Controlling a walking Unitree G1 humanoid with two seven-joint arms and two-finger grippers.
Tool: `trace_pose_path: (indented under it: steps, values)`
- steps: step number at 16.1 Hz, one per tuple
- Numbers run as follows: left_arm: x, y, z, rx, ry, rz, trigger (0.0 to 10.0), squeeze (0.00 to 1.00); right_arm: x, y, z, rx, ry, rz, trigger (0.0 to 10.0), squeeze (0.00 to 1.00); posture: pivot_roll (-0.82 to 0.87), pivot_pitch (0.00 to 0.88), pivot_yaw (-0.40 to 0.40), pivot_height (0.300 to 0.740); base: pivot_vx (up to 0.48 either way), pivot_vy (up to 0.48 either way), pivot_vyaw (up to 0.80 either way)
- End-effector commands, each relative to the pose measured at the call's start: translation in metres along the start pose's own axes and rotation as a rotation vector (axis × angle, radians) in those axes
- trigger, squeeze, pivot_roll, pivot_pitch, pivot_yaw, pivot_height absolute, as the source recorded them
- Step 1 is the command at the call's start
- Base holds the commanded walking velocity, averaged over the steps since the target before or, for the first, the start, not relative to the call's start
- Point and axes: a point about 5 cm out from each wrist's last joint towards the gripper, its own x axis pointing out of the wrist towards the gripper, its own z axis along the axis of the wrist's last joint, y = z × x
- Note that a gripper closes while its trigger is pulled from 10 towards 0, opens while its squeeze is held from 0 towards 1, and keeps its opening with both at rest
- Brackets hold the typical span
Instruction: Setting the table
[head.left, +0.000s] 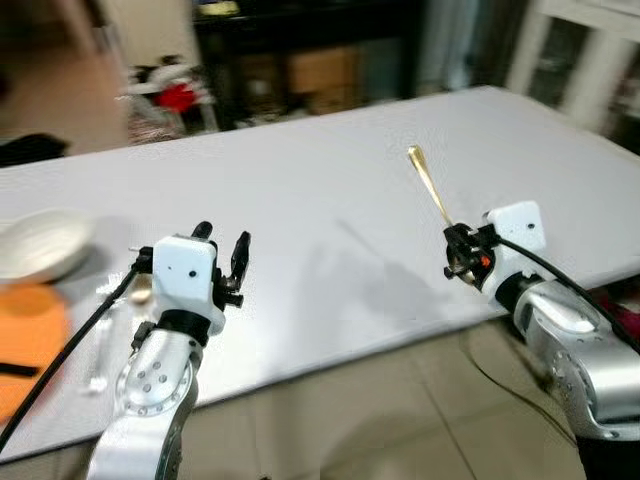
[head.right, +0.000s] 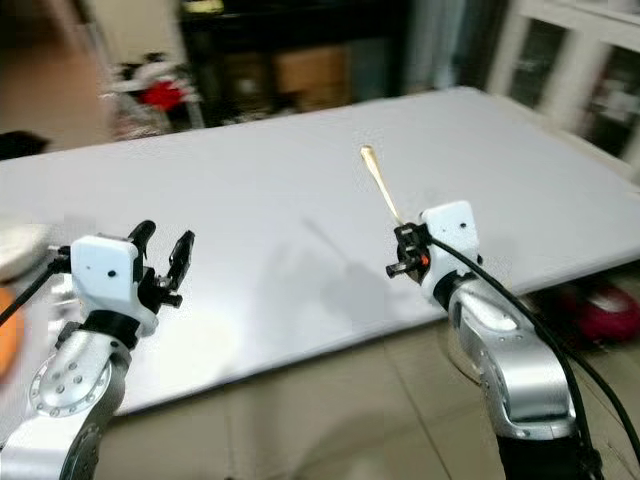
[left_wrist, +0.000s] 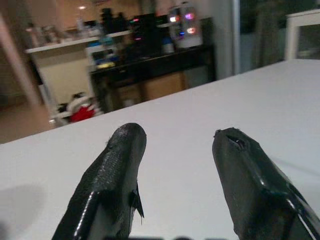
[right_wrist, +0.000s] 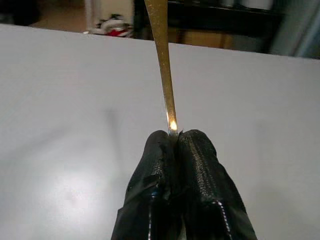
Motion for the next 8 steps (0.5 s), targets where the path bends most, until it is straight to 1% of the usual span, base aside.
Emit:
trace_pose_path:
  steps: [1,2,4,5,6,7,8]
  values:
    - [0.001,0.000,0.001,-0.001,-0.002,-0.004,10.0,0.00,0.002,-0.005,-0.001,-0.013,0.033,-0.016,10.0,0.00,-0.13,0.000,0.055,0.740,0.244,0.000,0.00]
    - [0.002,-0.003,0.000,-0.008,0.006,-0.024,10.0,0.00,0.004,-0.009,-0.004,-0.002,0.065,-0.027,10.0,0.00,-0.14,0.000,0.054,0.740,0.000,0.000,0.00]
    - [0.003,-0.011,0.000,-0.002,0.011,-0.080,10.0,0.00,0.008,-0.016,-0.009,-0.014,0.118,-0.045,10.0,0.00,-0.14,0.000,0.053,0.740,0.000,0.000,0.00]
    - [0.003,-0.017,0.000,-0.012,0.012,-0.142,10.0,0.00,0.009,-0.020,-0.014,-0.026,0.169,-0.064,10.0,0.00,-0.14,0.000,0.052,0.740,0.000,0.000,0.00]
    - [0.002,-0.025,-0.001,-0.024,0.021,-0.236,10.0,0.00,0.010,-0.023,-0.021,-0.020,0.220,-0.068,10.0,0.00,-0.15,0.000,0.056,0.740,0.000,0.000,0.00]
    - [0.002,-0.029,-0.003,-0.016,0.032,-0.279,10.0,0.00,0.011,-0.026,-0.026,-0.027,0.253,-0.083,10.0,0.00,-0.15,0.000,0.059,0.740,0.000,0.000,0.00]
    - [0.002,-0.030,-0.003,-0.013,0.034,-0.289,10.0,0.00,0.012,-0.030,-0.030,-0.029,0.274,-0.097,10.0,0.00,-0.15,0.000,0.063,0.740,0.000,0.000,0.00]
